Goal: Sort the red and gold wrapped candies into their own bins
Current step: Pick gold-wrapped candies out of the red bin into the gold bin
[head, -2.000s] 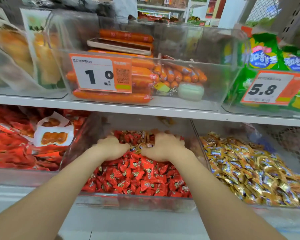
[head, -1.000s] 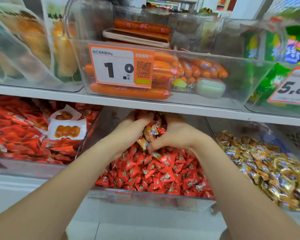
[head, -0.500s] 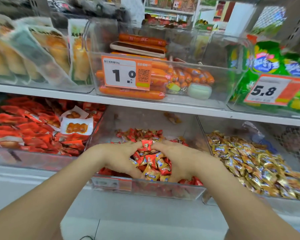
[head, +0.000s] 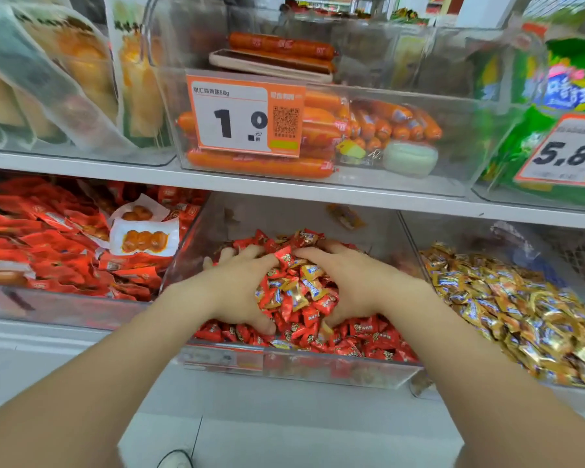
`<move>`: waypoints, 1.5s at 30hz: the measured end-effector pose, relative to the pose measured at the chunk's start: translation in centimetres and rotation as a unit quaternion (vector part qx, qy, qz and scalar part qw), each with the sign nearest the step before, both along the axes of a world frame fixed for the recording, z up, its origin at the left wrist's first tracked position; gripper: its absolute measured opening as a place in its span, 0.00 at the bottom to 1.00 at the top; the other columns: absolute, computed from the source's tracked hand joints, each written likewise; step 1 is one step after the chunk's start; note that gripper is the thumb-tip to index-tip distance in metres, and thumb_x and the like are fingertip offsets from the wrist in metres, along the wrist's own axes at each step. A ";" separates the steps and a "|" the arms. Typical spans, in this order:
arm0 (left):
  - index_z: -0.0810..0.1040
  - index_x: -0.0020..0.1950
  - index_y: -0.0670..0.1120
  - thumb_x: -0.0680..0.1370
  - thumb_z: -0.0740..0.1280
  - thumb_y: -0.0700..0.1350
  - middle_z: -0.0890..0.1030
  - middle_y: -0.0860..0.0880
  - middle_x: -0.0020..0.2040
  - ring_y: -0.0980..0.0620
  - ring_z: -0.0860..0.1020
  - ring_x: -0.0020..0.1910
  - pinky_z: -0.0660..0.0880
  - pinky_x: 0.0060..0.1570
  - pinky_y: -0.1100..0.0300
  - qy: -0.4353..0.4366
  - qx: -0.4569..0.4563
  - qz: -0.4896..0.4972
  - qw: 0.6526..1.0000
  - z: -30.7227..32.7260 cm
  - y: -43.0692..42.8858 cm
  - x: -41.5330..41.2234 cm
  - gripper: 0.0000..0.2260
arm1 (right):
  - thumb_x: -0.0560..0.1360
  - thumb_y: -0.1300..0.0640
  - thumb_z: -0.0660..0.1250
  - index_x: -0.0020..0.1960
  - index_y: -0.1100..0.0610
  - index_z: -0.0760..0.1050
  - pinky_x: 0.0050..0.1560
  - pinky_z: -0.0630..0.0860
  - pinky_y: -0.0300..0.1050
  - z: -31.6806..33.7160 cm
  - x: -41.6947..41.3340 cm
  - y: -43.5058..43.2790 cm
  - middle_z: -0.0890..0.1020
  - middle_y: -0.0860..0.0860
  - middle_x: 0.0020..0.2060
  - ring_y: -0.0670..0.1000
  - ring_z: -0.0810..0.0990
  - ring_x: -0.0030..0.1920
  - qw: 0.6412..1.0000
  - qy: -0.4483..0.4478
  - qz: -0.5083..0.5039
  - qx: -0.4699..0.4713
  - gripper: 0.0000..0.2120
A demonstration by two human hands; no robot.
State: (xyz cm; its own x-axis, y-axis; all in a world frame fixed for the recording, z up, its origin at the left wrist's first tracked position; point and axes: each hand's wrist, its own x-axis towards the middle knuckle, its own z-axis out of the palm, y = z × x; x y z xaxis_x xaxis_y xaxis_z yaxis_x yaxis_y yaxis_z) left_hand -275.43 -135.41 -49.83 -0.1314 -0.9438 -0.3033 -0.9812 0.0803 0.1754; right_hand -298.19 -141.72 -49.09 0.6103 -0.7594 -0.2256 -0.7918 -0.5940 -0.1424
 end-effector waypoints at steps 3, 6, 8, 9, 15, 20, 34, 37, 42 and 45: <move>0.60 0.77 0.63 0.57 0.81 0.70 0.61 0.56 0.75 0.44 0.59 0.74 0.59 0.75 0.33 0.021 -0.037 -0.009 0.999 1.3 1.1 0.7 0.53 | 0.59 0.42 0.86 0.79 0.29 0.50 0.73 0.68 0.67 1.7 -0.9 1.2 0.62 0.48 0.80 0.60 0.65 0.77 0.999 0.033 -0.016 -0.019 0.61; 0.70 0.62 0.62 0.58 0.84 0.64 0.70 0.58 0.61 0.52 0.66 0.62 0.70 0.62 0.49 0.054 -0.137 -0.042 0.988 2.4 1.7 0.1 0.38 | 0.67 0.53 0.80 0.74 0.36 0.65 0.71 0.71 0.60 3.1 -1.8 2.4 0.71 0.48 0.69 0.57 0.69 0.70 0.999 -0.022 -0.002 -0.037 0.41; 0.77 0.50 0.57 0.63 0.86 0.55 0.78 0.59 0.49 0.59 0.75 0.50 0.75 0.50 0.56 0.118 -0.134 -0.082 0.981 2.9 2.1 -0.7 0.23 | 0.68 0.58 0.76 0.64 0.42 0.75 0.64 0.74 0.53 3.2 -2.0 3.0 0.75 0.47 0.57 0.52 0.74 0.60 0.992 -0.114 0.022 -0.051 0.27; 0.80 0.45 0.55 0.65 0.85 0.52 0.81 0.58 0.43 0.61 0.78 0.44 0.77 0.45 0.59 0.124 -0.099 -0.099 0.982 2.8 2.3 -1.1 0.17 | 0.68 0.57 0.76 0.60 0.45 0.78 0.61 0.75 0.51 2.9 -1.9 3.2 0.76 0.47 0.54 0.50 0.76 0.56 0.987 -0.146 0.027 -0.058 0.22; 0.85 0.52 0.56 0.66 0.82 0.61 0.84 0.60 0.42 0.59 0.79 0.45 0.77 0.44 0.58 0.014 -0.078 -0.132 0.988 1.1 1.9 -2.9 0.19 | 0.68 0.36 0.79 0.61 0.46 0.80 0.52 0.77 0.51 0.4 0.5 3.3 0.74 0.45 0.48 0.52 0.77 0.54 0.993 -0.059 0.012 -0.106 0.26; 0.86 0.50 0.56 0.66 0.83 0.56 0.81 0.60 0.37 0.55 0.82 0.44 0.74 0.39 0.58 -0.019 -0.078 -0.134 0.988 0.9 1.1 -3.7 0.15 | 0.73 0.50 0.79 0.53 0.50 0.86 0.49 0.79 0.49 0.2 0.7 2.7 0.83 0.46 0.39 0.52 0.82 0.44 0.987 -0.139 -0.020 -0.075 0.10; 0.86 0.48 0.55 0.74 0.77 0.51 0.74 0.61 0.32 0.56 0.76 0.40 0.69 0.35 0.58 -0.025 -0.031 -0.181 0.983 0.1 0.9 -3.5 0.05 | 0.81 0.61 0.59 0.48 0.48 0.84 0.31 0.73 0.41 2.9 -2.4 3.9 0.76 0.44 0.24 0.46 0.72 0.25 0.970 -0.224 -0.090 0.008 0.16; 0.83 0.42 0.53 0.73 0.78 0.49 0.79 0.56 0.36 0.55 0.78 0.40 0.77 0.39 0.54 0.043 -0.020 -0.172 0.984 0.2 1.2 -2.6 0.04 | 0.75 0.57 0.72 0.43 0.45 0.86 0.37 0.76 0.39 2.9 -2.7 4.9 0.81 0.46 0.29 0.44 0.76 0.30 0.986 -0.150 0.003 0.078 0.08; 0.78 0.42 0.52 0.78 0.75 0.48 0.83 0.56 0.43 0.59 0.81 0.43 0.79 0.45 0.57 0.172 -0.045 -0.124 0.976 1.3 2.2 -0.9 0.08 | 0.72 0.39 0.78 0.37 0.50 0.85 0.41 0.81 0.47 1.0 -1.9 4.8 0.82 0.45 0.29 0.44 0.79 0.32 0.998 -0.014 0.034 0.044 0.15; 0.77 0.47 0.53 0.81 0.66 0.41 0.82 0.57 0.40 0.57 0.79 0.38 0.77 0.40 0.57 0.198 0.008 -0.112 0.974 1.6 2.5 -1.1 0.07 | 0.70 0.38 0.78 0.34 0.54 0.76 0.37 0.76 0.45 0.1 -0.4 5.1 0.79 0.48 0.33 0.53 0.78 0.39 0.998 0.058 0.005 -0.037 0.22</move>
